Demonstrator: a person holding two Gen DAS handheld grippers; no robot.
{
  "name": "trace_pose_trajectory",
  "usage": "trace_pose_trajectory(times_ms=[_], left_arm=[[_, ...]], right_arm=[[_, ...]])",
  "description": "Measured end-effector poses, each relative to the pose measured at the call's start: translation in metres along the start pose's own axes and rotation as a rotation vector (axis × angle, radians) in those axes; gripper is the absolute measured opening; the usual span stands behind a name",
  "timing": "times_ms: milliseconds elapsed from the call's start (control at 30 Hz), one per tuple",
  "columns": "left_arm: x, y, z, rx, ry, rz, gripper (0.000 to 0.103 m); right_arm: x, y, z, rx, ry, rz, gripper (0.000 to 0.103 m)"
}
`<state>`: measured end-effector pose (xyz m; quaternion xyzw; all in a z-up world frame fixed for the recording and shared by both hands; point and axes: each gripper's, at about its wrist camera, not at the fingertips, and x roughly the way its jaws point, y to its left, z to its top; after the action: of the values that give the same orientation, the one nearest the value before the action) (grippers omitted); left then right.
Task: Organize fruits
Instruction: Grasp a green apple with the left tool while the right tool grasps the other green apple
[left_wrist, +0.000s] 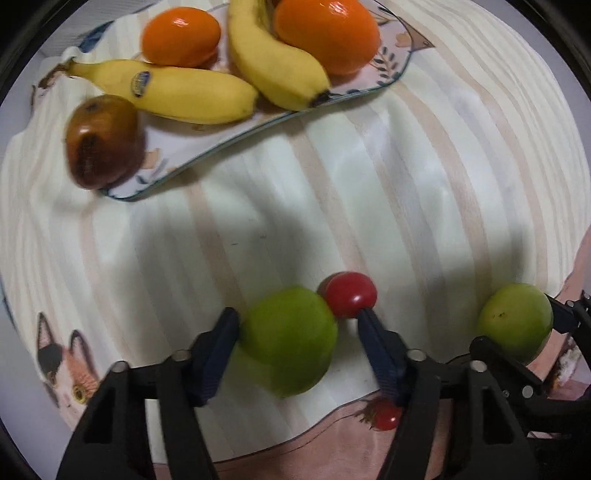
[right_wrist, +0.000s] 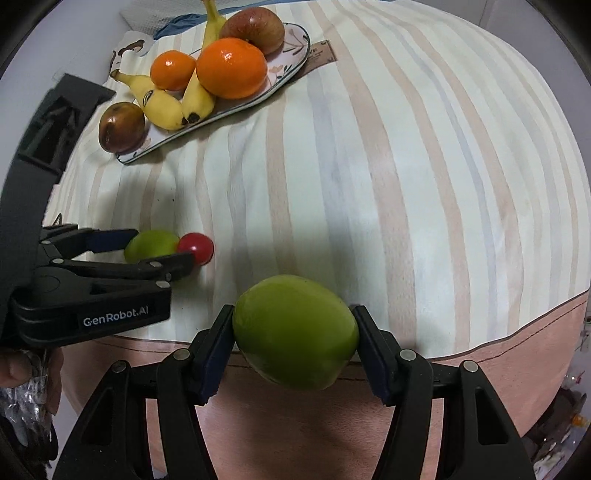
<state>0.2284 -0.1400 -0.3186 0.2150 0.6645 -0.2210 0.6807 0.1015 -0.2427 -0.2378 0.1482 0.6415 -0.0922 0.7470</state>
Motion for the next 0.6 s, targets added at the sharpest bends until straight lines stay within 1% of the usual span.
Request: trace_pose_trajectory(times_ms=[100, 233, 333, 433, 500, 533, 600], left_arm=[[-0.011, 0.016, -0.006, -0.069, -0.012, 0.000, 0.052], [-0.019, 0.041, -0.031, -0.169, -0.010, 0.005, 0.052], [-0.027, 0.054, -0.055, -0.217, -0.010, 0.003, 0.051], [-0.023, 0.059, -0.073, -0.216, 0.003, -0.005, 0.052], [-0.013, 0.064, -0.075, -0.222, 0.017, -0.023, 0.055], [-0.007, 0.067, -0.076, -0.241, 0.019, -0.041, 0.055], [0.006, 0.071, -0.069, -0.268, 0.023, -0.060, 0.055]], right_arm=[[0.001, 0.001, 0.000, 0.002, 0.005, 0.027, 0.065], [0.012, 0.020, 0.003, -0.044, 0.032, 0.112, 0.065], [0.020, 0.036, -0.002, -0.088, 0.067, 0.145, 0.065], [0.031, 0.050, -0.009, -0.111, 0.103, 0.152, 0.065], [0.037, 0.054, -0.011, -0.119, 0.115, 0.144, 0.065], [0.040, 0.055, -0.012, -0.120, 0.121, 0.138, 0.065], [0.042, 0.056, -0.011, -0.120, 0.127, 0.136, 0.065]])
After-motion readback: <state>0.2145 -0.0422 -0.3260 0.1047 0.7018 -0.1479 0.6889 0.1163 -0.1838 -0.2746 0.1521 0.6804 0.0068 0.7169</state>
